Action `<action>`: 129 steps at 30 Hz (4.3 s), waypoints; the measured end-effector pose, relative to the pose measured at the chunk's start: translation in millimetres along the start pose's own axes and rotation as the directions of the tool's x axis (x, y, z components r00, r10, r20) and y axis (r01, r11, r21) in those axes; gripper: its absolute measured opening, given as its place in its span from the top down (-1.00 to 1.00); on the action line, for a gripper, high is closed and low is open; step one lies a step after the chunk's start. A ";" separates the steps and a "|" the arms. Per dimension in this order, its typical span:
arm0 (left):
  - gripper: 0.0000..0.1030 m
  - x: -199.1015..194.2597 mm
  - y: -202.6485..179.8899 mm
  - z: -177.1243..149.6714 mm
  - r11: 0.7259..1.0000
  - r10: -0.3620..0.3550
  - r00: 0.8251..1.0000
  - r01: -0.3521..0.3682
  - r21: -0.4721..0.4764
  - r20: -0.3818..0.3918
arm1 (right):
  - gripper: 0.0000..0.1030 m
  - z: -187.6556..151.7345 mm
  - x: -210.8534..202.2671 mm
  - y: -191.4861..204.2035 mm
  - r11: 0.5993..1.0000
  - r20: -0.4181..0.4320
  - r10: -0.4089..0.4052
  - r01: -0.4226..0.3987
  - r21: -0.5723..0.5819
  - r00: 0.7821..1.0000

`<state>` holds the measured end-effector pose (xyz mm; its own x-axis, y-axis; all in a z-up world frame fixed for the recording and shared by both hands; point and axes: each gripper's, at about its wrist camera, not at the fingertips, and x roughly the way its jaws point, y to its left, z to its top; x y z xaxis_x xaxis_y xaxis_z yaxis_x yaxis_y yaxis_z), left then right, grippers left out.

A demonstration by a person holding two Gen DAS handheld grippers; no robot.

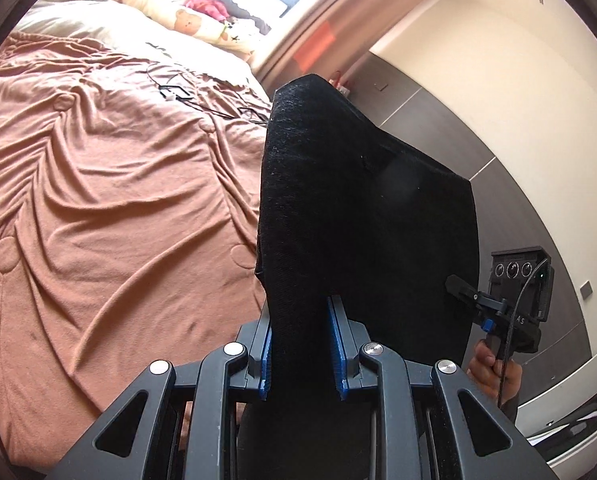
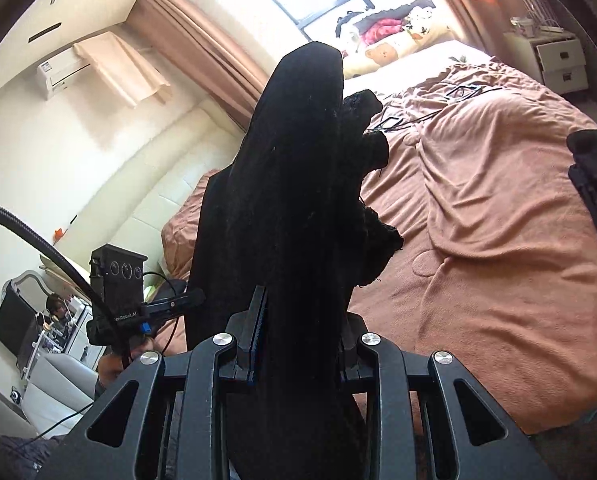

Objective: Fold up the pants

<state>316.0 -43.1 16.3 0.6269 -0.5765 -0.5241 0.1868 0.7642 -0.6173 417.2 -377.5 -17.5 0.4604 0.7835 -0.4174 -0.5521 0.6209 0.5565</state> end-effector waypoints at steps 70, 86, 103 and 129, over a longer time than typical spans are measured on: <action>0.39 494.9 -152.3 62.0 0.982 -0.184 0.889 0.186 -0.036 -0.420 | 0.27 165.9 -83.5 -115.0 0.669 -0.297 -0.713 0.743 -0.019 0.635; 0.07 481.7 -122.7 104.0 0.996 -0.084 0.944 0.092 0.008 -0.319 | 0.41 123.7 -80.5 -15.2 0.621 -0.226 -0.763 0.784 0.007 0.606; 0.02 541.2 -119.9 129.0 0.998 -0.038 0.945 0.051 0.032 -0.326 | 0.48 125.3 -75.7 -54.4 0.597 -0.241 -0.757 0.793 0.125 0.608; -0.01 470.2 -155.2 92.4 0.993 0.049 0.928 -0.006 0.118 -0.369 | 0.48 63.5 -159.1 -2.4 0.501 -0.375 -0.765 0.850 0.163 0.523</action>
<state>651.7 -406.1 -80.0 0.3123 -0.6042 -0.7331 0.2714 0.7963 -0.5406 389.4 -505.3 93.2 0.4023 -0.0558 -0.9138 0.2285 0.9727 0.0412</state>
